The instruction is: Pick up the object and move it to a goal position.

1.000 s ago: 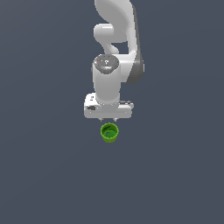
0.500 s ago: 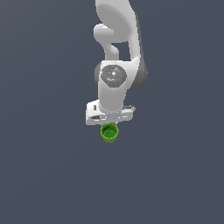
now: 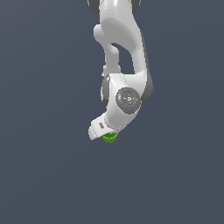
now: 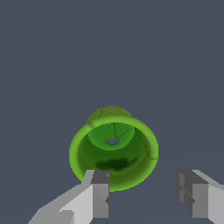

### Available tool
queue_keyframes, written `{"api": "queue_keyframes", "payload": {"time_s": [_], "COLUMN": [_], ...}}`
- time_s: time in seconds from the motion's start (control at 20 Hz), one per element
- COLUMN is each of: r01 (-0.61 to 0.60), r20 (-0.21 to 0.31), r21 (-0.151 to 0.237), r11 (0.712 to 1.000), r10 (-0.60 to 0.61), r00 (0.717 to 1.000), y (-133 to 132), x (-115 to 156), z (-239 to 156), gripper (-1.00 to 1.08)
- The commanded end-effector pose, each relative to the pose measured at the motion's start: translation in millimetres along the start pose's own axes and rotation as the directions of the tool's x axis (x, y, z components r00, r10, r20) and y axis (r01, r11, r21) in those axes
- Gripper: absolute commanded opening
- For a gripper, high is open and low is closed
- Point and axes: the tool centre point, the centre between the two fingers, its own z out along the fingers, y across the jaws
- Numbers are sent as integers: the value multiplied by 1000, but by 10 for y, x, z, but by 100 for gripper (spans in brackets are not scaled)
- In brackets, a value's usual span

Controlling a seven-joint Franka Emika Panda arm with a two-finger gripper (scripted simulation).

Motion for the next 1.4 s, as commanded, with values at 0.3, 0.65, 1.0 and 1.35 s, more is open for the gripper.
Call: {"api": "queue_keyframes", "payload": {"time_s": [0.3,0.65,1.0,1.35], "r01": [267,393,442,441], "r20": [178,279,322,322], "r21": [-33,-20,-8,-8], "r11": [963,919,897,898], "r10": [-257,-372,-416,-415], "r00": [950,885,851,851], "y": [109,171,198,201], "x": [130,171,183,171], "z": [155,229,259,302], "gripper": [28,28,28,28]}}
